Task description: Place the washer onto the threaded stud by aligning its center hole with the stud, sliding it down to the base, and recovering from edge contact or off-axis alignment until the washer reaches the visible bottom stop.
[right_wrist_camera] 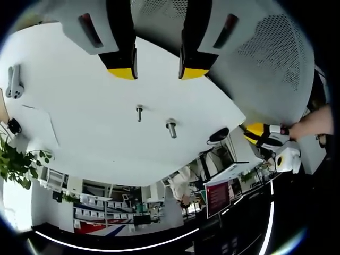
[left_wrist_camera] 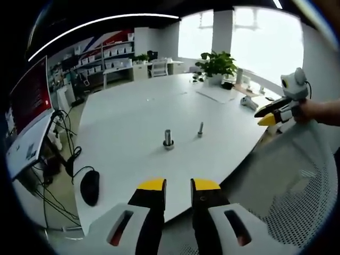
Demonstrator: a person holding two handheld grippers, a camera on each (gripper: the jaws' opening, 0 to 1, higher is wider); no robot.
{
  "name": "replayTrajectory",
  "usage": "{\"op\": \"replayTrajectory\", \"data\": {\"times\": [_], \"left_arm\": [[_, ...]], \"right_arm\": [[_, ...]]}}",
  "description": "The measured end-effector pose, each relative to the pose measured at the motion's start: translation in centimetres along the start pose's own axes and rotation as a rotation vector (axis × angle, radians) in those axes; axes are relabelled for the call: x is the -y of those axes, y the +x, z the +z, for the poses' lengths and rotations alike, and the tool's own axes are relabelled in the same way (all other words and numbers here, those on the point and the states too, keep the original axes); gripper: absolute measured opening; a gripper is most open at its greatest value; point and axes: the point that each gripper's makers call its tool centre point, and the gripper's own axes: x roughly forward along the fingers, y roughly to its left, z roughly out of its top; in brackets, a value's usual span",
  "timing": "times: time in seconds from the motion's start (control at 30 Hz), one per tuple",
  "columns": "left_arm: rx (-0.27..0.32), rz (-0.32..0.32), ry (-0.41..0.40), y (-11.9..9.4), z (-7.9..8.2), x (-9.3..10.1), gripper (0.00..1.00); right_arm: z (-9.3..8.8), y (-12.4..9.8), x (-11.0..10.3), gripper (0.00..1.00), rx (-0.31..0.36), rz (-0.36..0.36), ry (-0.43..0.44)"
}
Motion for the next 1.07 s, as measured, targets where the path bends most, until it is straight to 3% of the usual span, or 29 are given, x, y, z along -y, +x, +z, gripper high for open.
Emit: {"op": "replayTrajectory", "data": {"times": [0.43, 0.8, 1.07], "left_arm": [[0.026, 0.008, -0.003, -0.06, 0.50, -0.28, 0.16], [-0.013, -0.001, -0.005, 0.05, -0.16, -0.28, 0.15], [0.005, 0.009, -0.014, -0.09, 0.18, -0.54, 0.15]], "right_arm": [[-0.22, 0.05, -0.09, 0.33, -0.012, 0.005, -0.007], [-0.29, -0.07, -0.28, 0.33, -0.013, 0.003, -0.003], [-0.29, 0.24, -0.24, 0.33, -0.017, 0.010, -0.013]]}}
